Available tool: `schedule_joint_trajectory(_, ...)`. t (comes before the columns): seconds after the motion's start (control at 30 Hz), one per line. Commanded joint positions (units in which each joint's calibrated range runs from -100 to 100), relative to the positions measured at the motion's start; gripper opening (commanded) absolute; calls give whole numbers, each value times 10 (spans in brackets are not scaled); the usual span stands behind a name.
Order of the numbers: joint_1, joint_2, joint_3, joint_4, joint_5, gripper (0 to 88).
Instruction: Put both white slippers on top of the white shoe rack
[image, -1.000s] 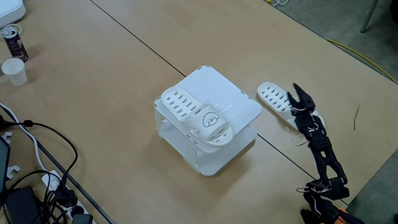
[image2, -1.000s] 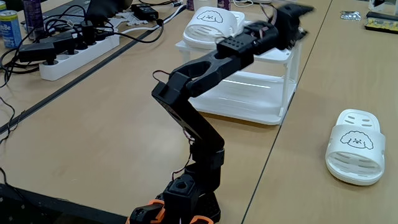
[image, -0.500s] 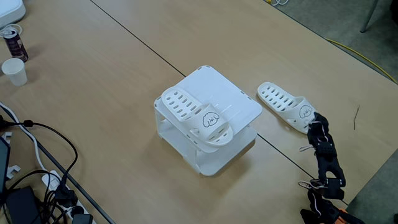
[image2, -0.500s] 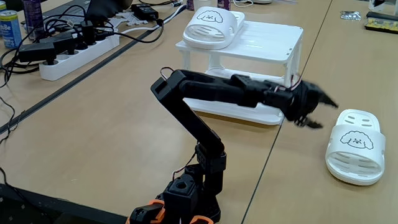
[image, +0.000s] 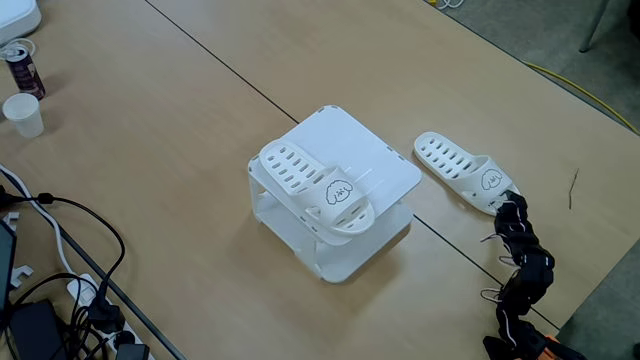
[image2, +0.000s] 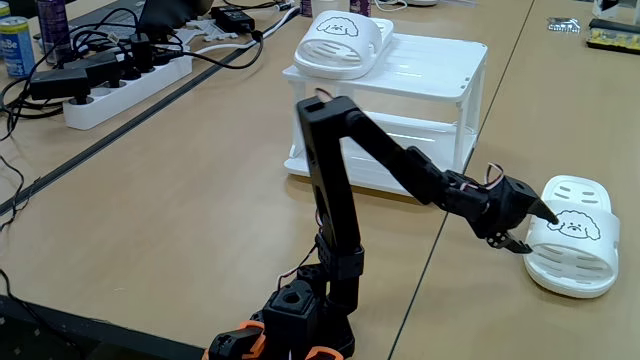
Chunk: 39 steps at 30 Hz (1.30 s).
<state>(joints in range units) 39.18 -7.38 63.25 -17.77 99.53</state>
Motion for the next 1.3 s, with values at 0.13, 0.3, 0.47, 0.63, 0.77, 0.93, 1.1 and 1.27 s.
schedule_joint_trajectory(0.13,5,129,-150,-70,5,212)
schedule_joint_trajectory(0.3,4,171,-196,-70,5,212)
schedule_joint_trajectory(0.47,4,223,-241,-82,5,212)
schedule_joint_trajectory(0.63,-1,251,-259,-104,5,212)
schedule_joint_trajectory(0.77,-32,249,-254,-129,5,212)
schedule_joint_trajectory(0.93,-80,234,-250,-148,5,212)
schedule_joint_trajectory(1.1,-135,217,-232,-148,5,212)
schedule_joint_trajectory(1.27,-173,204,-210,-148,5,212)
